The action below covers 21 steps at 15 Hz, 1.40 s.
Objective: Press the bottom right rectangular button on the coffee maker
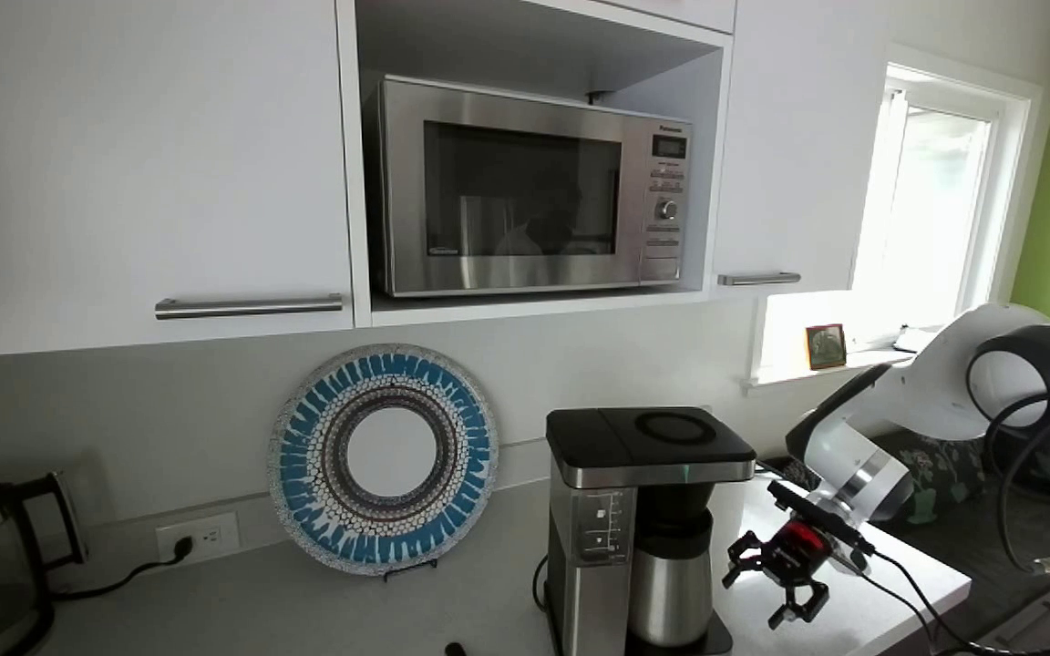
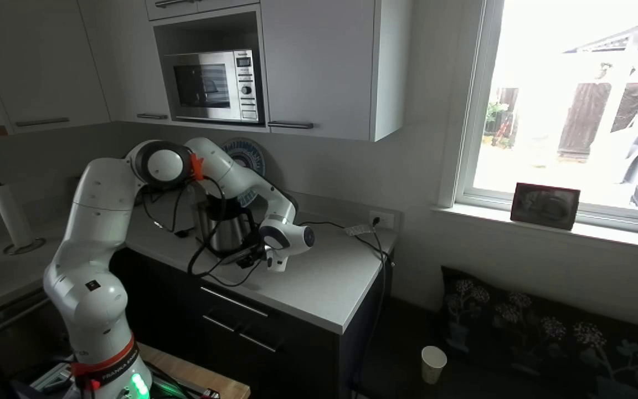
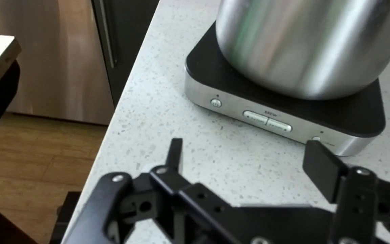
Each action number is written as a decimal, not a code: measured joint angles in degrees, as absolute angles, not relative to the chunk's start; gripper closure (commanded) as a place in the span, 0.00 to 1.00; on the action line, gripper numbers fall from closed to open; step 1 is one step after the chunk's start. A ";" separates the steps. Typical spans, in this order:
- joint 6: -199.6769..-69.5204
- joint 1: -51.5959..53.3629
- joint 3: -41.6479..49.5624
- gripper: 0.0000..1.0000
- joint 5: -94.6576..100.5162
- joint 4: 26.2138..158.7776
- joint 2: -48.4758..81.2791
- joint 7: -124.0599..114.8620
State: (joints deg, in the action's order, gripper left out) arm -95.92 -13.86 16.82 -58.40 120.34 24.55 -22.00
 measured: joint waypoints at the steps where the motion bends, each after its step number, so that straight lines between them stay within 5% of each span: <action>1: -97.25 -13.76 16.82 0.00 -57.54 120.40 23.81 -20.35; 21: -120.37 -12.81 14.49 0.00 -29.52 134.30 -4.06 -3.13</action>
